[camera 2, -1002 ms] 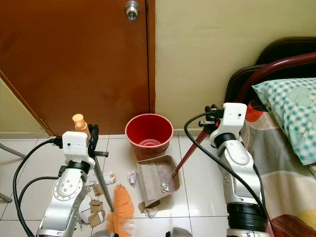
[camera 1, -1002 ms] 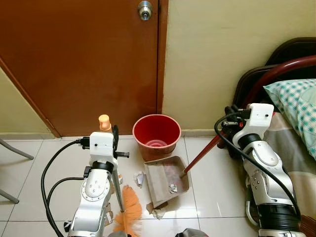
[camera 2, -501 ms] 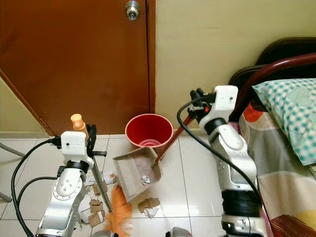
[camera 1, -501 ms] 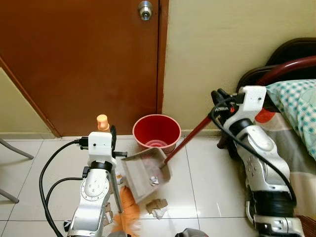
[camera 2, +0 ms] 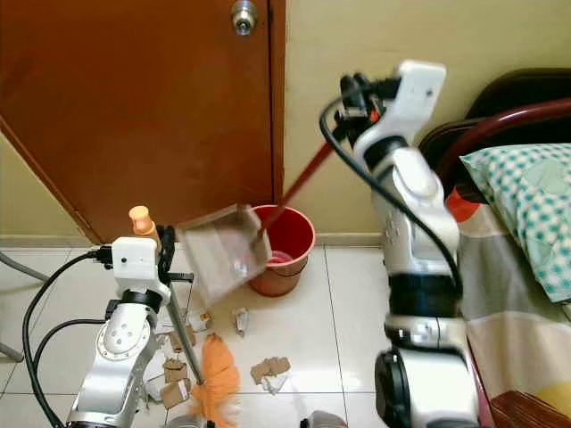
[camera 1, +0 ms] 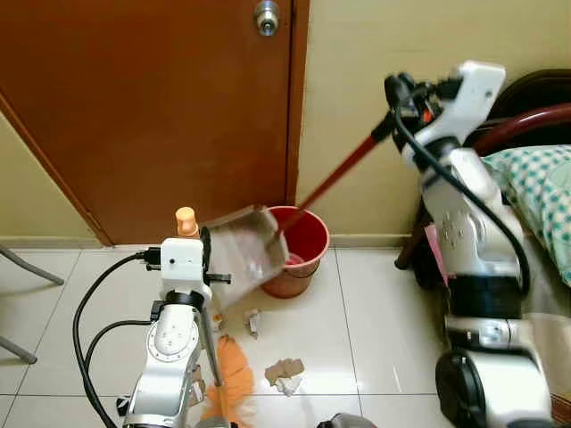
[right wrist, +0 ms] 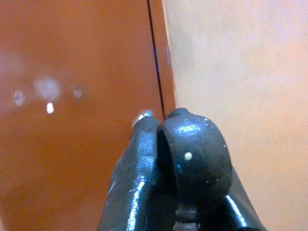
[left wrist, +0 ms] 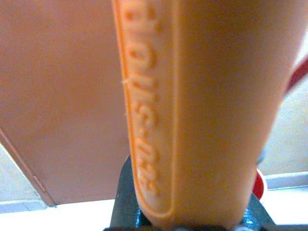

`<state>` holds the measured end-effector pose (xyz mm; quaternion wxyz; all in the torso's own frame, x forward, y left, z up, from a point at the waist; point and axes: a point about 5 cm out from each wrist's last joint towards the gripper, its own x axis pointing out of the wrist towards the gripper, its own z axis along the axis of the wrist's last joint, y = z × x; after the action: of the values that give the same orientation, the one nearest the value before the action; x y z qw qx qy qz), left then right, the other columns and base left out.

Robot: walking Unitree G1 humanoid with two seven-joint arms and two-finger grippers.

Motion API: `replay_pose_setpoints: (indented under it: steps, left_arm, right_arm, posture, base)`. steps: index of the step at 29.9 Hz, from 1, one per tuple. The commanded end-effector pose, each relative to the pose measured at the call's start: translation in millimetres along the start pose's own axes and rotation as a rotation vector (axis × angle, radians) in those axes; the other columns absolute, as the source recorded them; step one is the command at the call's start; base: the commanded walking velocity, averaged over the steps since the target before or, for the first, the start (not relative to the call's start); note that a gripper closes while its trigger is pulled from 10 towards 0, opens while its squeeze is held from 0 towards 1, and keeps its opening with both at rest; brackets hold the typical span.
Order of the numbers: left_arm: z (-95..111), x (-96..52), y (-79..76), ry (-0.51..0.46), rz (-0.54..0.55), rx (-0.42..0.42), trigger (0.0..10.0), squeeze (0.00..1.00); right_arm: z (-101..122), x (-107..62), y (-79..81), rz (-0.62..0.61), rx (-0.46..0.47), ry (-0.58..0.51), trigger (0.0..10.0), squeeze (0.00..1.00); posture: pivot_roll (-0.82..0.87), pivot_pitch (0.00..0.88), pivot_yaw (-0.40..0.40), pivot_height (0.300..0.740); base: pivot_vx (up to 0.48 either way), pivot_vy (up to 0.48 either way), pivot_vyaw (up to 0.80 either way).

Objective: Sweep floor

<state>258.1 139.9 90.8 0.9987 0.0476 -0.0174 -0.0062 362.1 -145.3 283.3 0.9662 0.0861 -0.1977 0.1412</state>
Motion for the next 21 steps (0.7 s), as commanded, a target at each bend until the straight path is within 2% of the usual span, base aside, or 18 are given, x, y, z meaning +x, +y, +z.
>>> replay_pose_setpoints:
  steps: [1, 3, 4, 9, 13, 16, 19, 21]
  left_arm:
    - [-1.5, 0.8, -0.5, 0.013, -0.003, 0.011, 10.0, 0.0]
    - [-1.1, 1.0, -1.1, 0.011, -0.004, 0.009, 10.0, 0.0]
    - [-1.1, 1.0, -1.4, 0.01, -0.004, 0.008, 10.0, 0.0]
    - [-0.8, 1.4, -2.8, 0.01, -0.005, 0.005, 10.0, 0.0]
    - [-0.3, 1.6, -5.2, 0.007, -0.008, 0.001, 10.0, 0.0]
    - [2.0, 2.0, -4.6, -0.01, -0.005, -0.007, 10.0, 0.0]
    - [2.0, 2.0, -4.6, -0.01, -0.005, -0.007, 10.0, 0.0]
    - [2.1, 2.2, -5.4, -0.009, -0.007, -0.007, 10.0, 0.0]
  right_arm:
    - [18.5, 6.6, 3.9, 0.021, -0.054, -0.091, 10.0, 0.0]
    - [24.2, 15.1, 14.0, 0.047, -0.108, -0.132, 10.0, 0.0]
    - [26.6, 20.4, 23.9, 0.069, -0.161, -0.161, 10.0, 0.0]
    - [22.4, 24.9, 43.2, 0.118, -0.27, -0.2, 10.0, 0.0]
    - [2.7, 19.8, 66.2, 0.194, -0.362, -0.212, 10.0, 0.0]
    - [-6.3, 15.8, 77.0, 0.235, -0.394, -0.219, 10.0, 0.0]
    - [-6.3, 15.8, 77.0, 0.235, -0.394, -0.219, 10.0, 0.0]
    - [-13.7, 12.0, 89.3, 0.3, -0.434, -0.231, 10.0, 0.0]
  posture:
    - [-0.06, 0.031, -0.002, 0.74]
    - [-0.06, 0.031, -0.002, 0.74]
    - [-0.06, 0.031, -0.002, 0.74]
    - [-0.04, 0.025, -0.004, 0.74]
    - [-0.03, 0.026, -0.007, 0.74]
    - [-0.03, 0.026, -0.007, 0.74]
    - [-0.03, 0.026, -0.007, 0.74]
    - [-0.03, 0.027, -0.007, 0.74]
  base:
    - [0.0, 0.0, 0.0]
    - [0.0, 0.0, 0.0]
    - [0.0, 0.0, 0.0]
    - [0.0, 0.0, 0.0]
    - [0.0, 0.0, 0.0]
    - [0.0, 0.0, 0.0]
    - [0.0, 0.0, 0.0]
    - [0.0, 0.0, 0.0]
